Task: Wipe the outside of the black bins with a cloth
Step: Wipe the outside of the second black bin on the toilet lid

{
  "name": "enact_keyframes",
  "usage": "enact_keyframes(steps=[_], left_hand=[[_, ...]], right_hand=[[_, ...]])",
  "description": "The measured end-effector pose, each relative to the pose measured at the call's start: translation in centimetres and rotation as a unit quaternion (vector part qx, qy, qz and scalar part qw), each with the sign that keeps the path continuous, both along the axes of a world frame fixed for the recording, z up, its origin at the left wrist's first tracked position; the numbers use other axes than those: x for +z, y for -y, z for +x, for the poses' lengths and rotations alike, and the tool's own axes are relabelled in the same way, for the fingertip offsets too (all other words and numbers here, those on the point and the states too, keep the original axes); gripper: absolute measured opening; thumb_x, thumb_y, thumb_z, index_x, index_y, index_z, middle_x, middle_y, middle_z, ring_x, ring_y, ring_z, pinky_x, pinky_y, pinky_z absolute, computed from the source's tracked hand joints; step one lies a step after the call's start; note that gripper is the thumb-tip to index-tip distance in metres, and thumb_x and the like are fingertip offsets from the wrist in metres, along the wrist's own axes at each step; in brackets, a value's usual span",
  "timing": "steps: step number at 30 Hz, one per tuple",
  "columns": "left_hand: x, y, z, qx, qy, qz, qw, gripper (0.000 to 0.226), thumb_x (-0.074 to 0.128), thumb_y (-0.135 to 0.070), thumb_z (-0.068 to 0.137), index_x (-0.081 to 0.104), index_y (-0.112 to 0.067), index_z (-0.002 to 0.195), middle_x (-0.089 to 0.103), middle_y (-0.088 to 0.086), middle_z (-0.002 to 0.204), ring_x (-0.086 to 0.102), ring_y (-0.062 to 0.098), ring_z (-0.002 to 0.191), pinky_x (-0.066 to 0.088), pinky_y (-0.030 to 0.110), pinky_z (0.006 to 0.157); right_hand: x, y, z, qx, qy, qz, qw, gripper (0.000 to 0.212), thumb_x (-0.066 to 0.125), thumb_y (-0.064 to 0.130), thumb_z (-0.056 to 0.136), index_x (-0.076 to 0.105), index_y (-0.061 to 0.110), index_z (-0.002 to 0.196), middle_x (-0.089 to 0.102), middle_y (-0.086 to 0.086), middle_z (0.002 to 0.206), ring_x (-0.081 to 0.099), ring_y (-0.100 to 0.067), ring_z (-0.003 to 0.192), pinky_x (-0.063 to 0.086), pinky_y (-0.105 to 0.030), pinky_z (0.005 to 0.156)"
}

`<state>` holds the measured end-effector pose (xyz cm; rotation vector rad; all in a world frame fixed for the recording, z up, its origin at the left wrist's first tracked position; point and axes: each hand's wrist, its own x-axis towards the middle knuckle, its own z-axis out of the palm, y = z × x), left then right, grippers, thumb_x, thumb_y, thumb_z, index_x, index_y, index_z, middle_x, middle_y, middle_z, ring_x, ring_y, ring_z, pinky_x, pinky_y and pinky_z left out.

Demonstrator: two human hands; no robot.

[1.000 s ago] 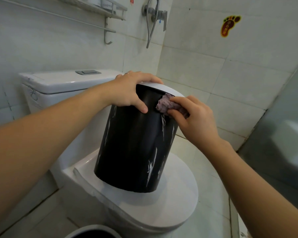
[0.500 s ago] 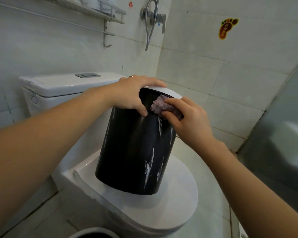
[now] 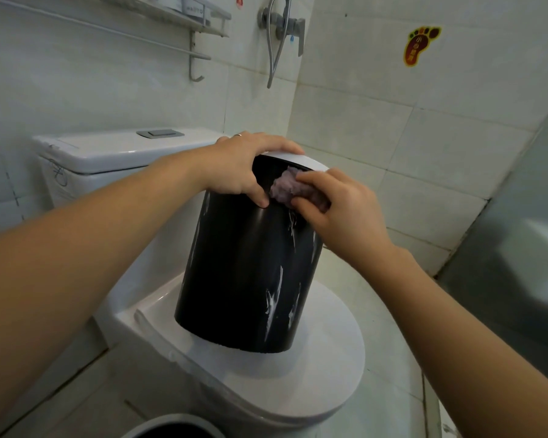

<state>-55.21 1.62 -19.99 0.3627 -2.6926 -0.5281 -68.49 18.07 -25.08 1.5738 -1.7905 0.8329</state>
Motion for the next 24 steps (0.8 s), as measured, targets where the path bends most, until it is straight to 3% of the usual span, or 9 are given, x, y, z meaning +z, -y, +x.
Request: enact_keyframes(steps=[7, 10, 14, 18, 21, 24], left_hand=[[-0.1, 0.5, 0.1, 0.007, -0.007, 0.017, 1.000, 0.093, 0.088, -0.015, 0.064, 0.045, -0.053, 0.136, 0.044, -0.009, 0.146, 0.038, 0.019, 0.135, 0.032, 0.047, 0.113], [-0.2, 0.6, 0.0, 0.006, -0.005, 0.019, 1.000, 0.092, 0.087, -0.015, 0.064, 0.044, -0.055, 0.135, 0.045, -0.009, 0.145, 0.039, 0.020, 0.134, 0.034, 0.047, 0.112], [-0.2, 0.7, -0.3, 0.003, 0.002, 0.022, 1.000, 0.091, 0.087, -0.017, 0.062, 0.044, -0.058, 0.131, 0.045, -0.008, 0.143, 0.041, 0.022, 0.131, 0.037, 0.048, 0.110], [-0.2, 0.9, -0.3, 0.003, -0.001, 0.022, 1.000, 0.092, 0.088, -0.015, 0.063, 0.045, -0.052, 0.135, 0.046, -0.007, 0.144, 0.042, 0.022, 0.132, 0.036, 0.048, 0.111], [-0.2, 1.0, -0.3, 0.007, -0.004, 0.022, 1.000, 0.092, 0.088, -0.014, 0.063, 0.045, -0.050, 0.136, 0.046, -0.009, 0.144, 0.042, 0.022, 0.133, 0.034, 0.048, 0.112], [-0.4, 1.2, -0.3, 0.014, -0.003, 0.016, 1.000, 0.091, 0.088, -0.016, 0.064, 0.044, -0.052, 0.136, 0.044, -0.009, 0.145, 0.040, 0.022, 0.133, 0.033, 0.048, 0.113]], right_hand=[[-3.7, -2.4, 0.6, 0.073, -0.062, 0.074, 0.993, 0.033, 0.074, 0.024, 0.084, 0.071, 0.016, 0.116, 0.062, -0.004, 0.091, 0.062, -0.026, 0.075, 0.053, -0.040, 0.056], [-2.7, -1.7, 0.3, 0.048, -0.075, 0.045, 0.995, 0.033, 0.073, 0.025, 0.084, 0.070, 0.018, 0.116, 0.064, -0.004, 0.092, 0.063, -0.027, 0.077, 0.052, -0.037, 0.057], [-1.0, -0.4, 0.2, -0.011, -0.010, -0.010, 1.000, 0.031, 0.072, 0.028, 0.087, 0.070, 0.018, 0.116, 0.065, -0.005, 0.095, 0.062, -0.028, 0.080, 0.052, -0.038, 0.062], [-3.1, -1.5, 1.0, 0.037, -0.048, 0.035, 0.998, 0.034, 0.075, 0.026, 0.084, 0.070, 0.017, 0.117, 0.062, -0.006, 0.093, 0.062, -0.027, 0.075, 0.053, -0.040, 0.058], [-5.2, -2.7, 1.5, 0.077, -0.086, 0.080, 0.990, 0.032, 0.074, 0.026, 0.084, 0.071, 0.016, 0.114, 0.061, -0.004, 0.088, 0.060, -0.024, 0.071, 0.050, -0.033, 0.053], [-5.2, -2.7, 1.3, 0.066, -0.101, 0.070, 0.990, 0.030, 0.075, 0.026, 0.085, 0.071, 0.017, 0.113, 0.062, -0.003, 0.088, 0.061, -0.023, 0.072, 0.050, -0.032, 0.052]])
